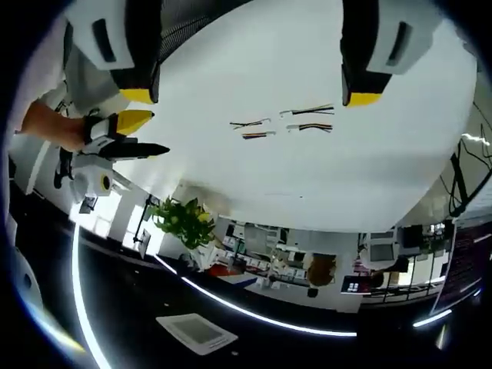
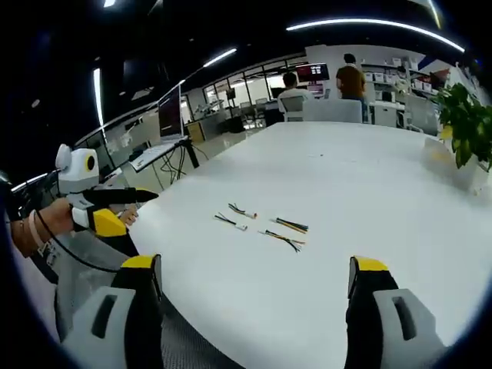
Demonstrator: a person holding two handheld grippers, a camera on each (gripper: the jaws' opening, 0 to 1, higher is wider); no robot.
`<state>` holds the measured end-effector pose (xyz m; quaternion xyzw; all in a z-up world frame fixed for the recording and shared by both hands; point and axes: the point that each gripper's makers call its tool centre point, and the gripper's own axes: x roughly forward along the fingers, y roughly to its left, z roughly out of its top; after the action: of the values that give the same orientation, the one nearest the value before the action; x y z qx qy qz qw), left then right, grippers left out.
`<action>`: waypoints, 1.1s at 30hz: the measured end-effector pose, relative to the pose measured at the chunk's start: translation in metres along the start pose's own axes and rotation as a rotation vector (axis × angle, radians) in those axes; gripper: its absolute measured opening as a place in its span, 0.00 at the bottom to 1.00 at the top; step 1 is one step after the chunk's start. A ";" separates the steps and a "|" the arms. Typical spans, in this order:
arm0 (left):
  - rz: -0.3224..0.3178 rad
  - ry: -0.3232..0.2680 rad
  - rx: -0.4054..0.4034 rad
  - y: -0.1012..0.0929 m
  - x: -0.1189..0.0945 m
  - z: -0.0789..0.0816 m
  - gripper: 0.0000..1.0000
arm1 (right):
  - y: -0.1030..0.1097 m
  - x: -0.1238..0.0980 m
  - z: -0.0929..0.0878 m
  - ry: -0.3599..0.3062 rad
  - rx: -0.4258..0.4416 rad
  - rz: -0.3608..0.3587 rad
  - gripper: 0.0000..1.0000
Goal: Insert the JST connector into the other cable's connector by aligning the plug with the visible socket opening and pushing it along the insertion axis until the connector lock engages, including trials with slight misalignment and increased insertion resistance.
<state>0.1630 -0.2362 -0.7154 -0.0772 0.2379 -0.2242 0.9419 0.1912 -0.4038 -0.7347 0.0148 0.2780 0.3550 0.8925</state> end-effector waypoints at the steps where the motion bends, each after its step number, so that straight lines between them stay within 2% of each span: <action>1: 0.001 0.002 0.005 0.000 0.000 0.000 0.97 | 0.000 0.000 0.000 0.000 -0.001 0.001 1.00; 9: 0.005 -0.038 -0.005 0.004 -0.002 0.012 0.96 | 0.007 0.001 0.005 -0.004 -0.019 0.021 1.00; 12: 0.007 -0.033 0.011 0.004 -0.002 0.013 0.96 | 0.008 0.002 0.004 0.003 -0.023 0.023 1.00; 19: -0.001 -0.024 0.009 0.002 -0.002 0.011 0.96 | 0.007 0.004 0.005 0.002 -0.023 0.025 1.00; 30: 0.024 -0.002 0.029 0.006 -0.004 0.005 0.96 | 0.004 0.002 0.002 0.002 -0.004 0.023 1.00; 33: 0.039 0.021 0.055 0.009 -0.004 0.001 0.95 | 0.003 0.003 0.000 0.008 0.003 0.021 1.00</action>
<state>0.1642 -0.2264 -0.7151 -0.0444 0.2430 -0.2132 0.9453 0.1916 -0.3996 -0.7357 0.0176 0.2816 0.3642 0.8875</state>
